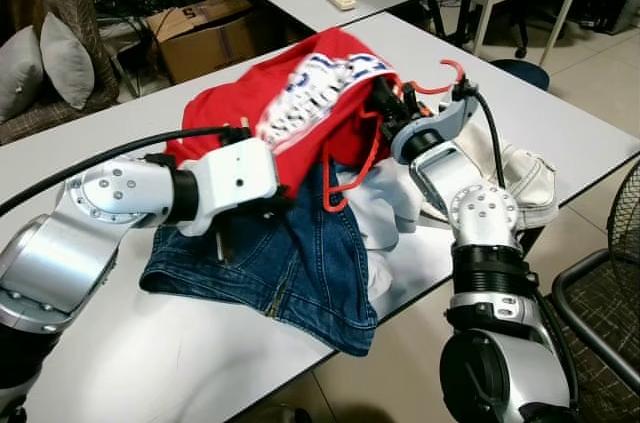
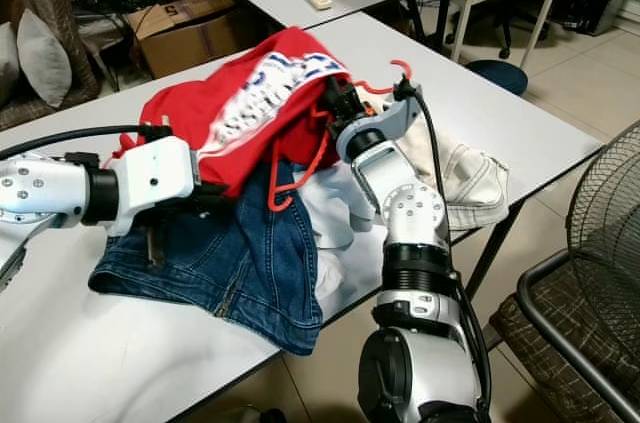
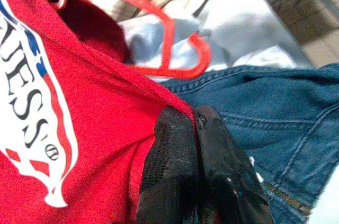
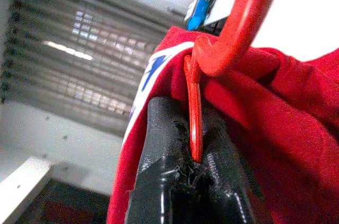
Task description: Hang hanger
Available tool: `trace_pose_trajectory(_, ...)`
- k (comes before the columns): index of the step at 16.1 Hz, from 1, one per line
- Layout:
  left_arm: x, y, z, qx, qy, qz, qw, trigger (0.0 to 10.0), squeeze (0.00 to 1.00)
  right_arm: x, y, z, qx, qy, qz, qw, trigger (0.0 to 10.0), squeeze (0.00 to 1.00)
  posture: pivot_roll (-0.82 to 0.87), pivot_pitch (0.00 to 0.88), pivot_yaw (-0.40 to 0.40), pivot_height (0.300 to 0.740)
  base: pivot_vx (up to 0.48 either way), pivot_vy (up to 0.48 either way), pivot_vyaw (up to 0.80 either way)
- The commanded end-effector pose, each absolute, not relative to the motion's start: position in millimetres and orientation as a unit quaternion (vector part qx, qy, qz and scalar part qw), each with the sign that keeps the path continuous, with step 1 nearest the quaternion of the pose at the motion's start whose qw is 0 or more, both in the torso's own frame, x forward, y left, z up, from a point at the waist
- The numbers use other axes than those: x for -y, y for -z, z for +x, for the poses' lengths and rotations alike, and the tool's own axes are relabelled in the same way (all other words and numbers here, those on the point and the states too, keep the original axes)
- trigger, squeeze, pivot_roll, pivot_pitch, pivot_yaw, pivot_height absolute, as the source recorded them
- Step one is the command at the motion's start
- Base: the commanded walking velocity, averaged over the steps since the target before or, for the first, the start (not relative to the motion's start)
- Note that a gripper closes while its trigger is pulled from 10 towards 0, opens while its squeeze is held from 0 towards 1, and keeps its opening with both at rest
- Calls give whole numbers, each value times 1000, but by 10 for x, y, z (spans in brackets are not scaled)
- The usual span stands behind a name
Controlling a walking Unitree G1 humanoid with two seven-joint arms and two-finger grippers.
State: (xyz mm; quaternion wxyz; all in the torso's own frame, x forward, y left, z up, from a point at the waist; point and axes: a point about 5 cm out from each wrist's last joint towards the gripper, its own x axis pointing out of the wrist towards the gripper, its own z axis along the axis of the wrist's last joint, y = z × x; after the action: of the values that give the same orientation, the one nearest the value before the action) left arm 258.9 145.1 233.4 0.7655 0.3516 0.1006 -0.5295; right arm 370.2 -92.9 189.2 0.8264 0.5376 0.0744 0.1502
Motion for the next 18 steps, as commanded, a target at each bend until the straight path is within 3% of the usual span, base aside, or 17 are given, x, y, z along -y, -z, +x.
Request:
trace_pose_trajectory(1, -1448, -2354, 2525, -113, 552, 347, 750, 0, 0, 511, -2153, 3713, -59, -185, 585, 788, 10000, 0, -89, 0, 159, 740, 0, 0, 0)
trace_pose_trajectory(3, -1441, -2331, 2508, -119, 558, 345, 746, 0, 0, 470, -2177, 3727, -57, -185, 597, 779, 10000, 0, -88, 0, 155, 740, 0, 0, 0)
trace_pose_trajectory(5, -1445, -2251, 2551, -122, 541, 360, 750, 0, 0, 384, -2257, 3728, -53, -206, 630, 747, 10000, 0, -87, 0, 151, 740, 0, 0, 0)
trace_pose_trajectory(7, -1442, -2247, 2614, -112, 521, 357, 767, 0, 0, 344, -2291, 3717, -51, -224, 636, 737, 10000, 0, -87, 0, 150, 740, 0, 0, 0)
trace_pose_trajectory(10, -1327, -2302, 2566, -90, 550, 317, 768, 0, 0, 325, -2289, 3728, -55, -223, 651, 723, 10000, 0, -83, 0, 142, 740, 0, 0, 0)
trace_pose_trajectory(12, -1119, -2443, 2485, -47, 598, 241, 763, 0, 0, 287, -2275, 3744, -55, -227, 624, 746, 10000, 0, -79, 0, 140, 740, 0, 0, 0)
trace_pose_trajectory(15, -954, -2469, 2405, -32, 640, 194, 743, 0, 0, 278, -2283, 3766, -54, -219, 638, 737, 10000, 0, -74, 0, 136, 740, 0, 0, 0)
trace_pose_trajectory(18, -925, -2375, 2467, -55, 627, 199, 751, 0, 0, 269, -2311, 3777, -52, -224, 649, 726, 10000, 0, -72, 0, 134, 740, 0, 0, 0)
